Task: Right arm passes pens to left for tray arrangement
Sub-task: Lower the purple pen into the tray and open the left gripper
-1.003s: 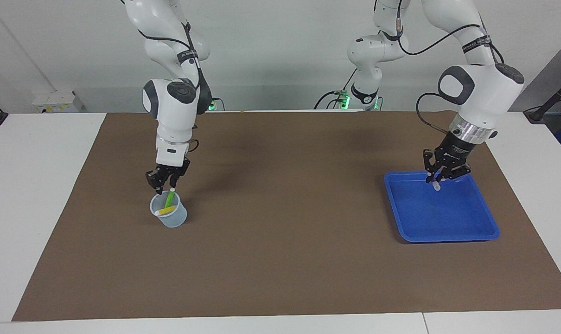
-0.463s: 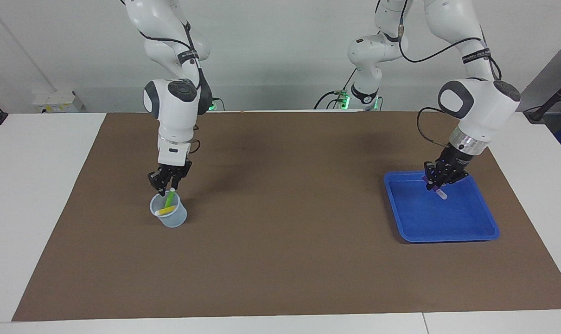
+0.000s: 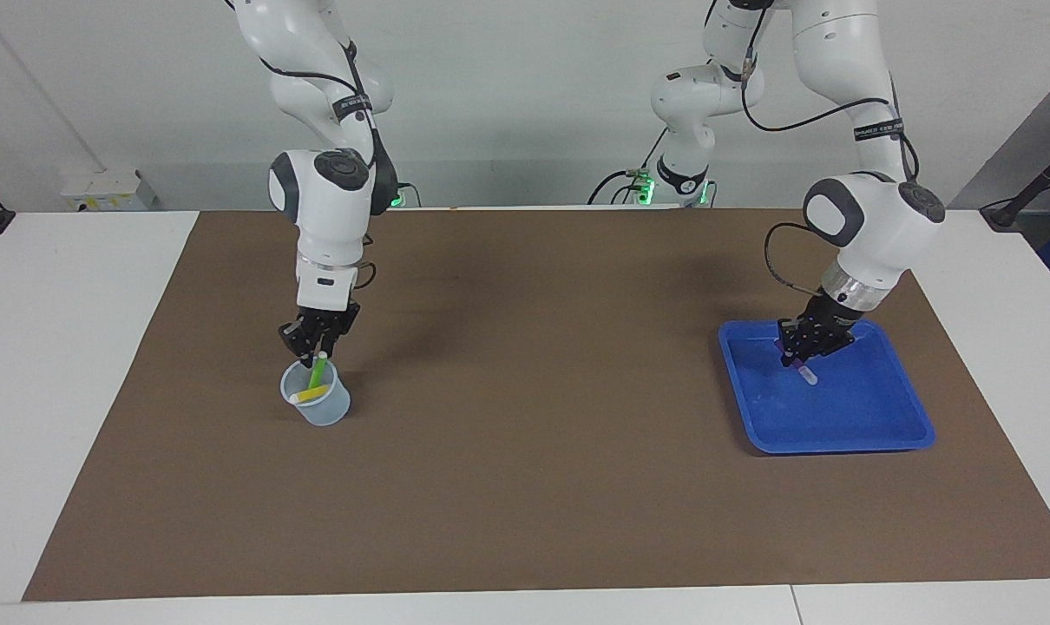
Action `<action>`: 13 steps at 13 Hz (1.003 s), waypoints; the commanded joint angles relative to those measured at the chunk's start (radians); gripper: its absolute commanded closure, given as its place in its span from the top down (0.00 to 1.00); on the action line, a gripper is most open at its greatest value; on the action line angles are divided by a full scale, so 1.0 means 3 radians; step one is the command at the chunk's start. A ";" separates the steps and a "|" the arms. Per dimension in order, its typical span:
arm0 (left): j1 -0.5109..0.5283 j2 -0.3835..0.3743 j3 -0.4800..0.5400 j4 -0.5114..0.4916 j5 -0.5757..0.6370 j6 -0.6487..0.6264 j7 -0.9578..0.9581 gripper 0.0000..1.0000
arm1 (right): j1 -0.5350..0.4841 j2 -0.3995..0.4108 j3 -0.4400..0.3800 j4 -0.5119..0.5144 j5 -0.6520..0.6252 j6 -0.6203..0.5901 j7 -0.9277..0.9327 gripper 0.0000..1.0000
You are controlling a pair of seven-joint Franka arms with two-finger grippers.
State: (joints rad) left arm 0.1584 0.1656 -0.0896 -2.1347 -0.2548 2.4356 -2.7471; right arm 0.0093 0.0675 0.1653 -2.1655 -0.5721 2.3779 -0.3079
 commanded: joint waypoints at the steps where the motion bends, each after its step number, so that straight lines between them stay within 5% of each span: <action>1: -0.0129 0.0061 0.0022 -0.0013 0.0082 0.0149 -0.0532 0.00 | -0.0021 0.0000 0.0017 -0.0027 -0.0015 0.0081 0.0039 0.29; 4: -0.0201 0.0057 0.0028 -0.0063 0.0087 0.0139 -0.0574 0.00 | -0.0021 0.0000 0.0022 -0.0027 -0.0015 0.0081 0.0039 0.20; 6: -0.0160 0.0021 0.0022 -0.0206 0.0103 0.0195 -0.0543 0.00 | -0.0021 0.0000 0.0022 -0.0027 -0.0015 0.0081 0.0029 0.02; 7: -0.0160 0.0021 0.0022 -0.0212 0.0103 0.0221 -0.0548 0.09 | -0.0021 0.0000 0.0022 -0.0027 -0.0015 0.0076 0.0014 0.00; 9: -0.0155 0.0021 0.0022 -0.0237 0.0103 0.0318 -0.0553 0.70 | -0.0021 0.0000 0.0022 -0.0027 -0.0015 0.0061 -0.0012 0.00; 10: -0.0155 0.0021 0.0028 -0.0263 0.0103 0.0329 -0.0543 0.87 | -0.0021 0.0000 0.0022 -0.0007 -0.0015 0.0055 -0.0027 0.00; 13: -0.0165 0.0021 0.0028 -0.0227 0.0103 0.0293 -0.0543 1.00 | -0.0041 -0.0005 0.0016 0.0126 -0.0015 -0.0011 -0.0160 0.00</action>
State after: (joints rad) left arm 0.1226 0.1881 -0.0825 -2.1877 -0.2561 2.5070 -2.7627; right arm 0.0095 0.0667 0.1655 -2.1550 -0.5722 2.3796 -0.3172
